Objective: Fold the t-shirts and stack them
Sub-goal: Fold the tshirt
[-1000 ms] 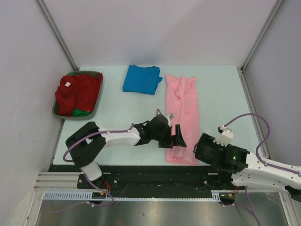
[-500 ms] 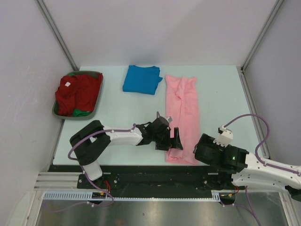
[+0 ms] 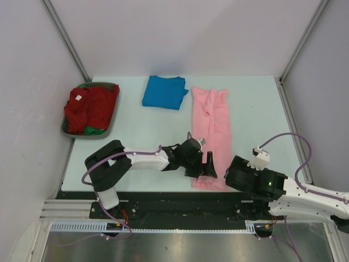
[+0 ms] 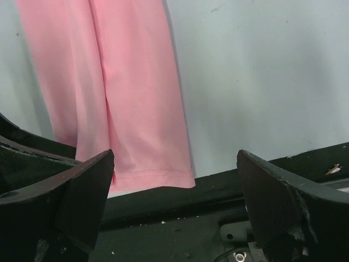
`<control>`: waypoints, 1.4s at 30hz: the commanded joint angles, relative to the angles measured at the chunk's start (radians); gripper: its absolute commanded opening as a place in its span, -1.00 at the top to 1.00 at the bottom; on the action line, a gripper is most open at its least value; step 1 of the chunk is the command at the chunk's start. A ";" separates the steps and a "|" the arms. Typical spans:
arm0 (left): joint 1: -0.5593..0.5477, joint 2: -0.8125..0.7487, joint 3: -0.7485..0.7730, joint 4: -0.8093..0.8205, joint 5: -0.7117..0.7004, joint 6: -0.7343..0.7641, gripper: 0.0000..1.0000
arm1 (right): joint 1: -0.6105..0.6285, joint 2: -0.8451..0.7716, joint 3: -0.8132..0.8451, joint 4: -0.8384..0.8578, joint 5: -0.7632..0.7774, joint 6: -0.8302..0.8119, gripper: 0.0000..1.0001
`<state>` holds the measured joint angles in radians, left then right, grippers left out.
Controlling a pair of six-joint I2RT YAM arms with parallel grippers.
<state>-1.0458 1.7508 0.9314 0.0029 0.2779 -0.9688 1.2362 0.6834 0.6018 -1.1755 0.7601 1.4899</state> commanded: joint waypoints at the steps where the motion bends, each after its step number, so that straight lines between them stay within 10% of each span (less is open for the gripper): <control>1: -0.025 0.012 0.043 0.048 0.040 -0.022 -1.00 | 0.008 -0.004 -0.005 0.000 0.042 0.027 -0.99; 31: -0.177 0.201 0.415 0.227 0.176 -0.038 -1.00 | -0.070 -0.116 -0.010 -0.159 0.142 0.295 -0.99; 42: -0.149 -0.078 0.491 -0.148 0.080 0.182 -1.00 | -0.130 -0.090 0.111 -0.115 0.298 0.121 -0.99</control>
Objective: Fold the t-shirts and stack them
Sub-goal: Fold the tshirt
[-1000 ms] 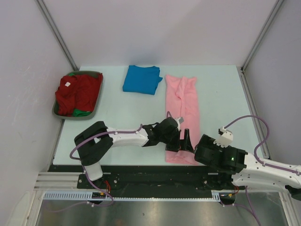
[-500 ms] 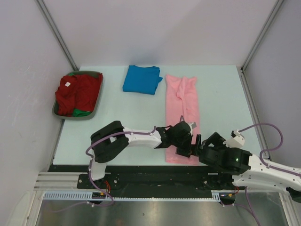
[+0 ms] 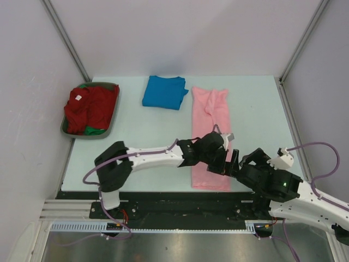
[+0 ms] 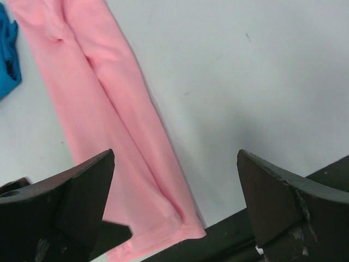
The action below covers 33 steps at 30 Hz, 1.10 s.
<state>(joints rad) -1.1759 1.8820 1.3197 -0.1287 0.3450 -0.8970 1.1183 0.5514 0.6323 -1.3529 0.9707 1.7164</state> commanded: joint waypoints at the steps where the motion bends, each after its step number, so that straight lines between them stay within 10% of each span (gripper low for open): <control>1: -0.015 -0.271 0.102 -0.052 -0.045 0.153 -1.00 | -0.021 0.065 0.093 0.093 0.104 -0.145 -0.99; 7: 0.099 -0.489 0.040 -0.345 -0.256 0.228 -0.99 | -0.233 0.186 0.142 0.628 -0.013 -0.800 -0.99; 10: 0.209 -0.624 -0.078 -0.376 -0.277 0.242 -0.99 | -0.421 0.289 0.150 0.917 -0.318 -1.021 -0.99; 18: 0.432 -0.862 -0.296 -0.364 -0.256 0.248 -0.99 | -0.730 0.811 0.309 1.270 -1.051 -1.091 -0.99; 33: 0.446 -0.817 -0.487 -0.189 -0.175 0.204 -0.99 | -0.749 1.306 0.604 1.529 -1.099 -1.051 -0.99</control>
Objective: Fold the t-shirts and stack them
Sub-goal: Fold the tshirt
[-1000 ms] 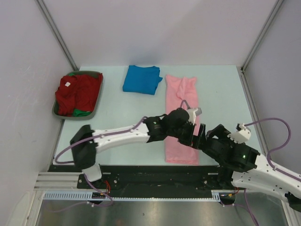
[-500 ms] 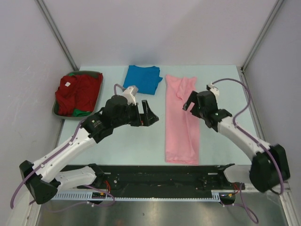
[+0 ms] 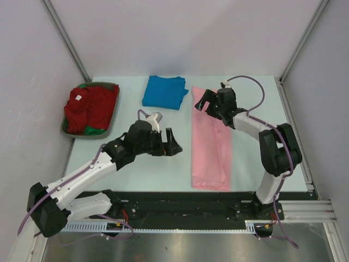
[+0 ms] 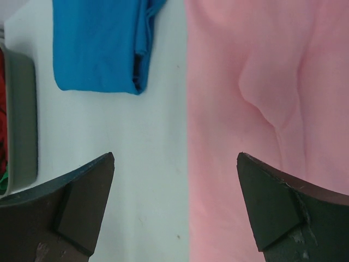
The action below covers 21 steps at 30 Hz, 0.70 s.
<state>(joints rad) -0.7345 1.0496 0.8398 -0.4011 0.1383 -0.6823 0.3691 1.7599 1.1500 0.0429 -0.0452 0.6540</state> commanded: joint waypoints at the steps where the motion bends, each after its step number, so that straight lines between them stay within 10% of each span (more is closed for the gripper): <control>1: 0.006 0.020 -0.010 0.084 0.035 -0.011 -1.00 | 0.004 0.124 0.137 0.129 -0.085 0.016 -0.99; 21: 0.041 0.059 -0.030 0.107 0.069 0.010 -1.00 | 0.016 0.279 0.295 -0.075 0.310 -0.096 -0.99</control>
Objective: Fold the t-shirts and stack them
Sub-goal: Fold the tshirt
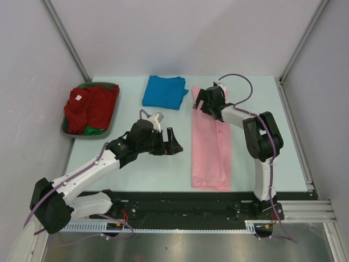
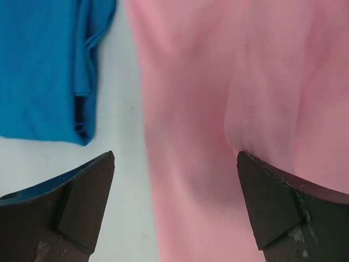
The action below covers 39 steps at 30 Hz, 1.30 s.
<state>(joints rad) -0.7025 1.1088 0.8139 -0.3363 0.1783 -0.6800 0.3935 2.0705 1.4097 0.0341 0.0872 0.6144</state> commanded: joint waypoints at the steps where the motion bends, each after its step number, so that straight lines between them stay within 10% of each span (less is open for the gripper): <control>1: 0.008 0.003 -0.004 0.046 0.030 0.007 -1.00 | -0.011 -0.032 0.035 -0.075 0.210 -0.070 -0.99; 19: 0.008 -0.007 -0.015 0.069 0.047 -0.013 -1.00 | -0.033 -0.229 -0.077 -0.129 0.592 -0.048 -1.00; 39: 0.008 0.094 -0.001 0.135 0.081 -0.020 -1.00 | -0.156 0.071 -0.022 0.427 -0.268 0.338 -0.99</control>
<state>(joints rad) -0.6994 1.2011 0.8051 -0.2474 0.2375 -0.6914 0.2466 2.0560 1.3415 0.2646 0.0353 0.8181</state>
